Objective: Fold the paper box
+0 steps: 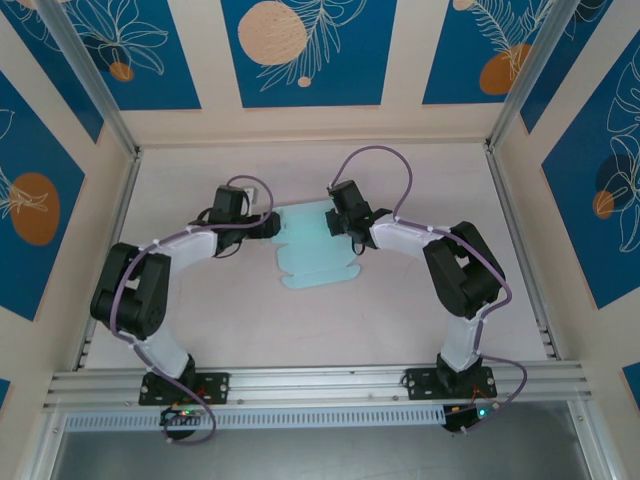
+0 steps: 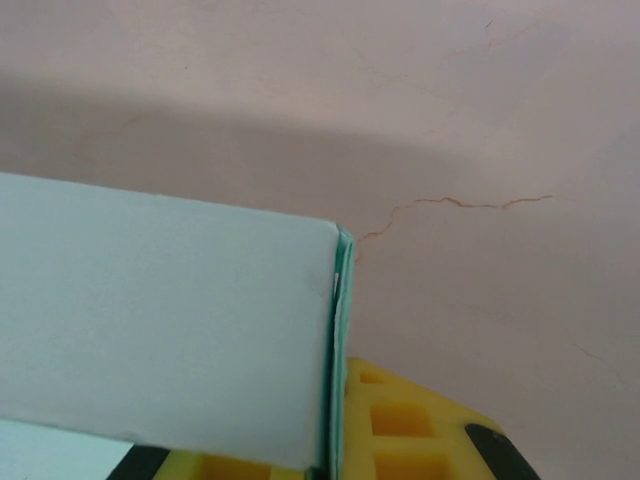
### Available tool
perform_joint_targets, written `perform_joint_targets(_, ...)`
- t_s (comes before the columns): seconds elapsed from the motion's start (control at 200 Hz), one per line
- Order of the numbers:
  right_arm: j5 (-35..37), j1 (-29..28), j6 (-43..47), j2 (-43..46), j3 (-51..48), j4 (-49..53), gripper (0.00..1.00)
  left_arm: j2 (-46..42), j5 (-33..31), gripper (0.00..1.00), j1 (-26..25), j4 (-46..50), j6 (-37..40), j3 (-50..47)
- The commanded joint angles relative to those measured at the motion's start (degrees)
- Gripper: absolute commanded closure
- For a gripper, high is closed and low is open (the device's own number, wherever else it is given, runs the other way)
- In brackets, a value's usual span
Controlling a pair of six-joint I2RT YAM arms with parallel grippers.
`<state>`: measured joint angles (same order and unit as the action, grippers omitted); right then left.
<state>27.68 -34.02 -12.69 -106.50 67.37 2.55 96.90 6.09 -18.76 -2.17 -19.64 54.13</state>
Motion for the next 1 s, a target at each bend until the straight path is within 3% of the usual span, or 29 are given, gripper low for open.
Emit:
perform_joint_targets(0.0, 0.15, -0.72, -0.76, -0.81, -1.02, 1.06, 0.97, 1.52, -1.12, 0.16, -1.56, -1.18, -0.38, 2.19)
perform_joint_targets(0.305, 0.6, -1.96, -1.82, -2.11, -0.75, 0.77, 0.97, 1.65, -1.95, 0.47, -3.47, -5.19, -5.56, 1.18)
perform_joint_targets(0.73, 1.09, -2.25, -1.99, -2.3, -0.67, 0.51, 0.97, -1.4, 1.18, 0.66, -3.92, -11.92, -19.78, -4.41)
perform_joint_targets(0.995, 1.15, -2.28, -2.31, -2.31, -0.84, 0.7, 0.97, -2.86, 0.21, 0.65, -3.15, -11.63, -20.64, -7.31)
